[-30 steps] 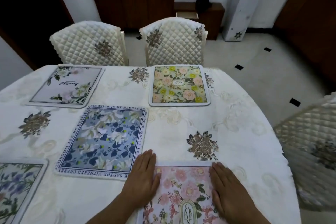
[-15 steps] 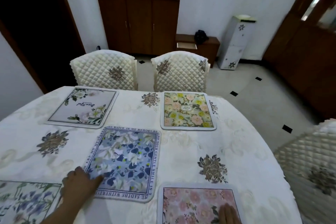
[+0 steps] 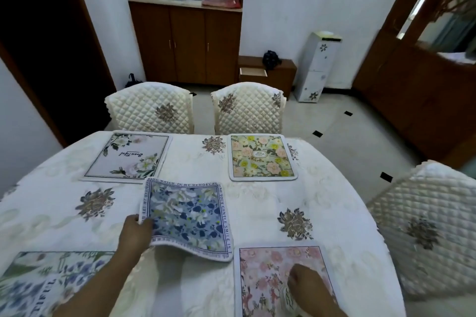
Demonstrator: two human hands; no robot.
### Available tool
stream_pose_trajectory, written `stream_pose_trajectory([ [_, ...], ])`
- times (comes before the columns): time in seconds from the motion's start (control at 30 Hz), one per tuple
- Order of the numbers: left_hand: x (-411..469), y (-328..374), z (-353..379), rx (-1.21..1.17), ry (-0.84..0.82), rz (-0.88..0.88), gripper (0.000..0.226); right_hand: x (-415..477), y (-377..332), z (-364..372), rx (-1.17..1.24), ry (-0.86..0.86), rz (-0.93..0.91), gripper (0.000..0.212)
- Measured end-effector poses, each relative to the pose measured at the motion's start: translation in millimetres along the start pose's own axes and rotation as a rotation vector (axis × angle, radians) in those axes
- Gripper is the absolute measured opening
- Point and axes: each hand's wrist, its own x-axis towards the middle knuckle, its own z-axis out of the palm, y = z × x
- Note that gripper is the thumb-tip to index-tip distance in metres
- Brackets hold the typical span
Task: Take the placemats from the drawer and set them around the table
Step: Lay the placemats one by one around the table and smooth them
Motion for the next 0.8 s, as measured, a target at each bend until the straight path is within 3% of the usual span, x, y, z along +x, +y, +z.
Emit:
stream_pose_trajectory([
  [0.1,-36.1,18.1,-5.2,-0.305,-0.08,-0.064,0.014,0.2,-29.9,-8.5,0.257,-0.027,-0.056,0.025],
  [0.2,-80.6,32.0,-9.6,-0.484,-0.148,-0.058,0.01,2.7,-60.1,-22.1,0.564,-0.161,0.021,0.029],
  [0.3,-126.1,37.4,-1.7,-0.507,-0.182,-0.027,0.011,3.5,-69.2,-32.9,1.194,-0.388,0.176,0.023],
  [0.43,-180.6,31.9,17.0,-0.467,-0.155,-0.016,0.008,13.5,-36.0,-58.7,1.717,-0.476,0.198,0.051],
  [0.5,-208.5,33.0,30.0,-0.447,-0.129,-0.034,0.011,21.4,-9.6,-73.9,1.682,-0.554,0.214,0.058],
  [0.53,-222.3,34.4,38.0,-0.428,-0.112,-0.04,0.014,24.4,3.0,-80.8,1.559,-0.555,0.193,0.051],
  [0.6,-243.2,32.7,54.1,-0.266,-0.081,-0.005,0.021,25.7,24.4,-90.5,1.202,-0.45,0.097,0.031],
  [0.67,-259.2,29.2,72.8,-0.067,-0.078,0.055,0.027,29.2,42.1,-96.9,0.878,-0.283,0.004,0.029],
  [0.8,-279.6,28.3,101.1,0.05,-0.04,0.055,0.028,31.1,65.4,-108.5,0.695,-0.211,-0.141,0.023],
])
